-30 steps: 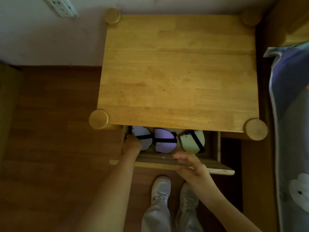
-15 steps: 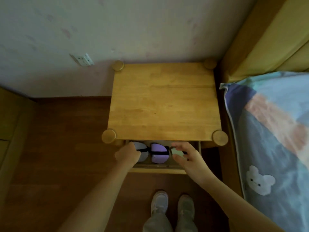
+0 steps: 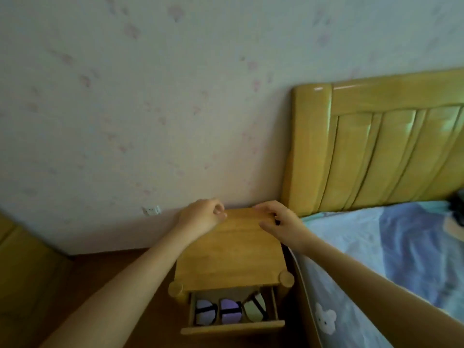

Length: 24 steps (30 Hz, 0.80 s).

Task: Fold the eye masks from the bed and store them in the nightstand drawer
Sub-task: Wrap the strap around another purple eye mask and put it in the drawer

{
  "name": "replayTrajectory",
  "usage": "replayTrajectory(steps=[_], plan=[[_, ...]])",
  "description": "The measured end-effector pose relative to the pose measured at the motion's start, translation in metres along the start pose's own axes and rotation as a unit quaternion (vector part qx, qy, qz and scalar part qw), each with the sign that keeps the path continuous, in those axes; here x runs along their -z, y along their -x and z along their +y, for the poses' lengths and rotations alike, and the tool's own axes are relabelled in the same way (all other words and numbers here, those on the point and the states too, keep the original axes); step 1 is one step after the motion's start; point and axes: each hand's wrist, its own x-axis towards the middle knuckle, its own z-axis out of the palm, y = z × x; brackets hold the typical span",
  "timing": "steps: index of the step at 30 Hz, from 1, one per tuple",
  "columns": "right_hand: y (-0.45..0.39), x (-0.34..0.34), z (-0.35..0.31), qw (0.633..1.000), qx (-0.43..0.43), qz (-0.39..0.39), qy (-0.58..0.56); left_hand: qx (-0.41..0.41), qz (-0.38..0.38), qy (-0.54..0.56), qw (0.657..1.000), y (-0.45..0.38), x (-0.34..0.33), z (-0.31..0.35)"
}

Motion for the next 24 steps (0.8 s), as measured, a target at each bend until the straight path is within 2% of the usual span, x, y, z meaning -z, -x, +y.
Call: replayTrajectory(steps=[5,10,15,19,24], plan=[[0.024,0.096,-0.080,0.993,0.041,0.082,0.072,-0.134,0.116,-0.034,0.984,0.038,0.118,0.083],[0.073,0.158,-0.145,0.969,0.052,0.180,0.162,-0.270,0.155,-0.071,0.948,0.076,0.191,0.135],[0.144,0.176,-0.197,0.928,0.012,0.285,0.242,-0.403,0.157,-0.075,0.898,0.105,0.226,0.172],[0.215,0.168,-0.232,0.894,-0.044,0.349,0.277,-0.505,0.130,-0.081,0.849,0.137,0.230,0.203],[0.338,0.145,-0.274,0.847,-0.161,0.414,0.294,-0.622,0.069,-0.071,0.777,0.209,0.208,0.261]])
